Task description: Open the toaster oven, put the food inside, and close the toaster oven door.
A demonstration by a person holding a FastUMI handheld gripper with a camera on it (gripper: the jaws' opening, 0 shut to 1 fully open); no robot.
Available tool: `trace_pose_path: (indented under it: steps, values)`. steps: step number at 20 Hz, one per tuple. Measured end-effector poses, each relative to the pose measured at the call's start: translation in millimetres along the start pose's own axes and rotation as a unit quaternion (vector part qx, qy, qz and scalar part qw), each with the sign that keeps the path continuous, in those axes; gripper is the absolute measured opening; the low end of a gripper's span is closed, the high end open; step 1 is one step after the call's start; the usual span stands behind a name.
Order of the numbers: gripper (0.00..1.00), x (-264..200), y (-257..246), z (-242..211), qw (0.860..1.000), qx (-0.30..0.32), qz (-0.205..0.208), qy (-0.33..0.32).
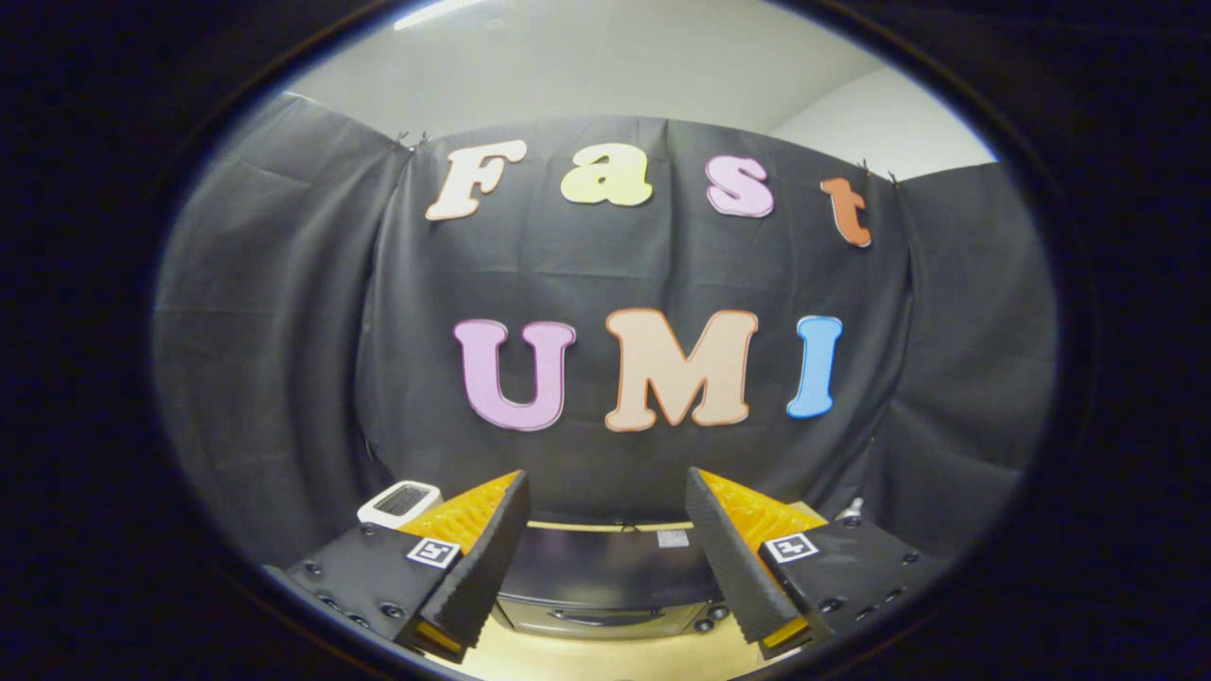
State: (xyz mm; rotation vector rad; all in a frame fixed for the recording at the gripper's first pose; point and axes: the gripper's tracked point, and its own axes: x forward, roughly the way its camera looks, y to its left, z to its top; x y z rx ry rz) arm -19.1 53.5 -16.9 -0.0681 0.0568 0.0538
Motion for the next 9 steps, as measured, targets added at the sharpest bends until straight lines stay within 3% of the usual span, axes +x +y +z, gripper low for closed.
trace_pose_path:
  steps: [4,9]
  values:
    - [1.0,-2.4,0.7,41.7,0.999,0.007,-0.004,-0.041]
    - [1.0,-3.8,-0.8,42.2,0.999,0.023,-0.002,-0.044]
